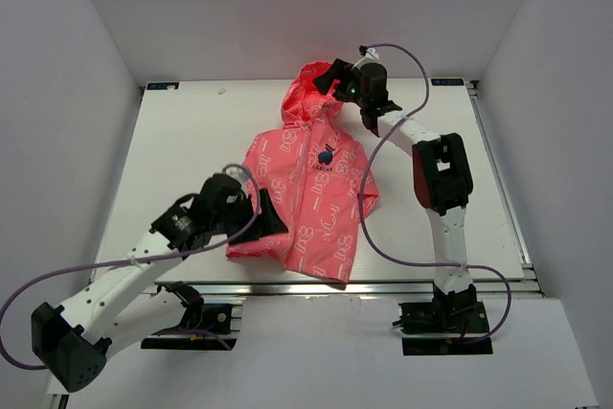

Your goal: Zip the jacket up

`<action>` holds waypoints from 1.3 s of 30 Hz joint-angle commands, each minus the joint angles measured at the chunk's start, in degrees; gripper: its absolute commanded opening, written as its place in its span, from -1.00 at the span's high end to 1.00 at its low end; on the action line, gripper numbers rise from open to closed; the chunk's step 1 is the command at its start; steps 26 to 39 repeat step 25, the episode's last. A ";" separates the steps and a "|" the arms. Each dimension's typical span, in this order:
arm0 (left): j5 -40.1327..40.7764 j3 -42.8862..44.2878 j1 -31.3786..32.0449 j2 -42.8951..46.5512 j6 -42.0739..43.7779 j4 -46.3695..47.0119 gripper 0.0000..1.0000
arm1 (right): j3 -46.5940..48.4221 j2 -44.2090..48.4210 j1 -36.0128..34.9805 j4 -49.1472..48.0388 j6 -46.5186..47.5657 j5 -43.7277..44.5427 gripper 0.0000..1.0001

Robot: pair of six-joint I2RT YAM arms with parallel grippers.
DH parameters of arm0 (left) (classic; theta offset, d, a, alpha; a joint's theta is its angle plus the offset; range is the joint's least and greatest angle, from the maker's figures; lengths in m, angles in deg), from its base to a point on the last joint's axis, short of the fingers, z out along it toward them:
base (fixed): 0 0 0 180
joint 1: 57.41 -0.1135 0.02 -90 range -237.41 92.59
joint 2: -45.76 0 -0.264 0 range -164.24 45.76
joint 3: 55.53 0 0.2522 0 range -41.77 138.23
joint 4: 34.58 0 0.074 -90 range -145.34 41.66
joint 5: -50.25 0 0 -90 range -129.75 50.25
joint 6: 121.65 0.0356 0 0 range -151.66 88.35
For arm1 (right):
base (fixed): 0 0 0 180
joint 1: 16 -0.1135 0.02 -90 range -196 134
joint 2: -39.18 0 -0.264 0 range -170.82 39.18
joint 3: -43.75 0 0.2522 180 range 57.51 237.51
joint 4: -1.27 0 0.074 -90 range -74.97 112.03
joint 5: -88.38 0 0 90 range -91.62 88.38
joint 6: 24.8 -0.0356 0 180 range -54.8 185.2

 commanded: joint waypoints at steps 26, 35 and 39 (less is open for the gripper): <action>20.78 18.86 -31.19 -16.03 14.26 12.74 -0.96 | -52.16 61.40 8.99 24.90 11.65 13.07 -0.79; 20.78 18.86 -31.19 -16.03 14.26 12.74 -0.96 | -52.16 61.40 8.99 24.90 11.65 13.07 -0.79; 20.78 18.86 -31.19 -16.03 14.26 12.74 -0.96 | -52.16 61.40 8.99 24.90 11.65 13.07 -0.79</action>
